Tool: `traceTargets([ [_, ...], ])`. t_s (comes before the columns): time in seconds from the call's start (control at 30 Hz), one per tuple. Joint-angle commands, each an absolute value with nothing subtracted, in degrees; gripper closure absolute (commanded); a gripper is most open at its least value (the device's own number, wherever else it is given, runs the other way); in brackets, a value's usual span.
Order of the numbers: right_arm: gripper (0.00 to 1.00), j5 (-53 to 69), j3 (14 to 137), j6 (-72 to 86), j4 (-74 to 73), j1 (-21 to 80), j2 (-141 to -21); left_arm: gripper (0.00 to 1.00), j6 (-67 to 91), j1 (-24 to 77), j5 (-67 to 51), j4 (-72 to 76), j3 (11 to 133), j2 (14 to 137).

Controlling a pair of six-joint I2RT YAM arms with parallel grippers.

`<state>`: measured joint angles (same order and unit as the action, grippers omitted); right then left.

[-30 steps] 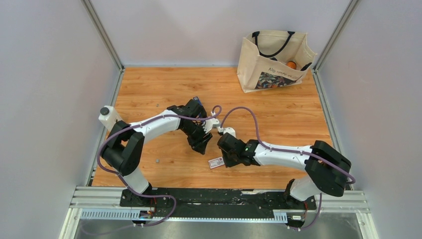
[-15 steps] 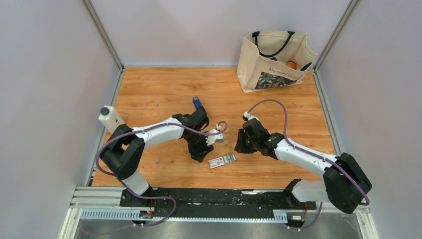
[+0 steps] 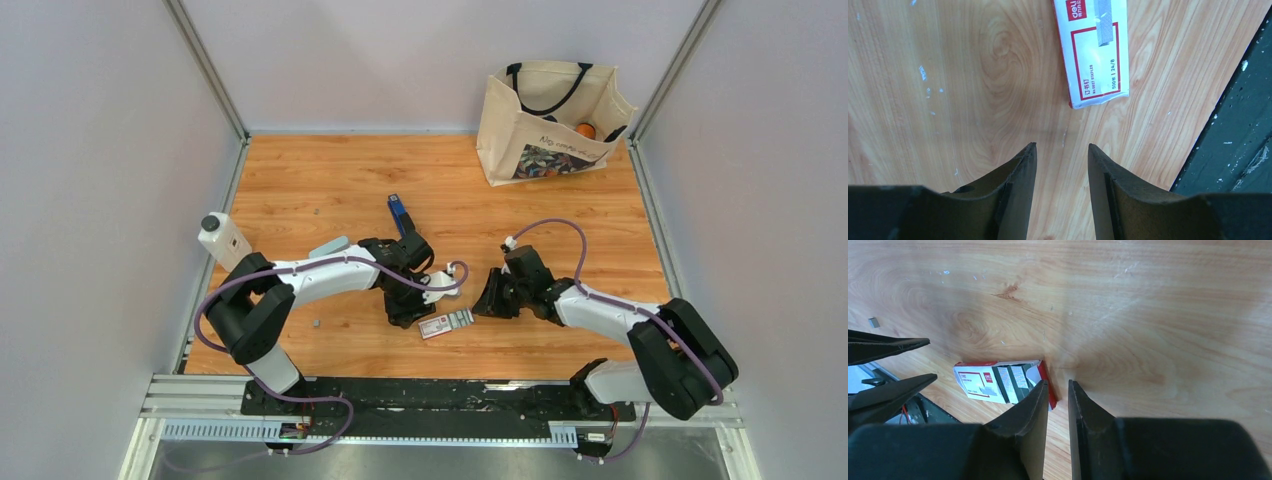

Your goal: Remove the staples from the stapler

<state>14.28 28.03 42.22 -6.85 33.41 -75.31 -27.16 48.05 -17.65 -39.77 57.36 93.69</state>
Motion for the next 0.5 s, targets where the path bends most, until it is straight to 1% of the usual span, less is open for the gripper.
traceTargets([
  [0.0,0.78,18.1,27.0,44.4,-0.5,32.7,-76.5,0.49,-27.7,50.0,-15.5,-39.0,57.7,94.2],
  [0.2,0.82,19.3,25.8,45.7,2.5,32.6,-77.1,0.49,-27.4,51.2,-15.6,-39.3,57.8,94.3],
  [0.47,0.84,19.9,23.4,47.8,4.8,32.6,-77.0,0.49,-27.3,52.2,-15.8,-39.7,58.4,95.3],
])
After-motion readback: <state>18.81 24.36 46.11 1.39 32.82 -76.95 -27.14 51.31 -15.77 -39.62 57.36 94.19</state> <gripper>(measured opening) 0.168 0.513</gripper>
